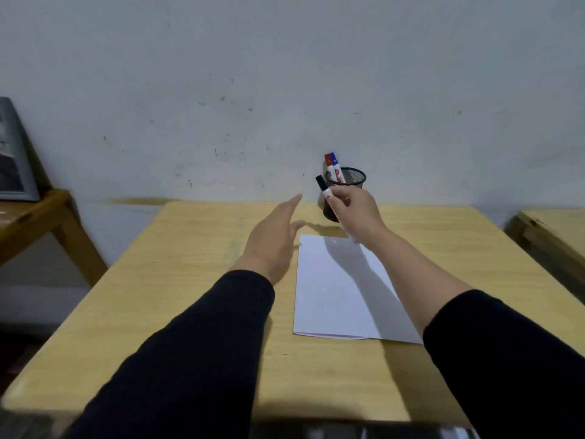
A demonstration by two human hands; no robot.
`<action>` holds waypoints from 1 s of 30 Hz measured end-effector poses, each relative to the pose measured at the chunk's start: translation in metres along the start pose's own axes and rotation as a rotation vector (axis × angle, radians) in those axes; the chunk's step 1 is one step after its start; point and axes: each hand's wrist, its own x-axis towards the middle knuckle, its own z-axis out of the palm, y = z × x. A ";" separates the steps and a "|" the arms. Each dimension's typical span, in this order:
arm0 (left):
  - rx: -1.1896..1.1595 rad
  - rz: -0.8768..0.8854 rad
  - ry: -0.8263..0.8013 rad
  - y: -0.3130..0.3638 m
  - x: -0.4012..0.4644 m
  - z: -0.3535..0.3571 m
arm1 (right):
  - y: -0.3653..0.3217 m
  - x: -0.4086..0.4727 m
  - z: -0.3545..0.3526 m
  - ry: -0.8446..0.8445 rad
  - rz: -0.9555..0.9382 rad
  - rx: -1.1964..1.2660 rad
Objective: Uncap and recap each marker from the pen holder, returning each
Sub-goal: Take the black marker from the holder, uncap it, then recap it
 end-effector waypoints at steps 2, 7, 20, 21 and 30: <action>0.022 0.145 0.134 0.016 0.019 -0.009 | -0.001 -0.003 -0.006 -0.036 -0.029 -0.025; 0.086 0.302 0.138 0.027 0.051 -0.010 | 0.003 0.002 -0.018 -0.095 -0.048 -0.072; -0.283 0.091 0.332 0.033 0.056 0.020 | 0.002 0.016 -0.002 0.078 0.615 0.869; -0.275 0.087 0.305 0.033 0.055 0.023 | 0.004 0.019 0.000 0.064 0.643 0.947; -0.271 -0.103 0.122 0.022 0.061 0.028 | 0.025 0.031 0.015 0.085 0.529 0.930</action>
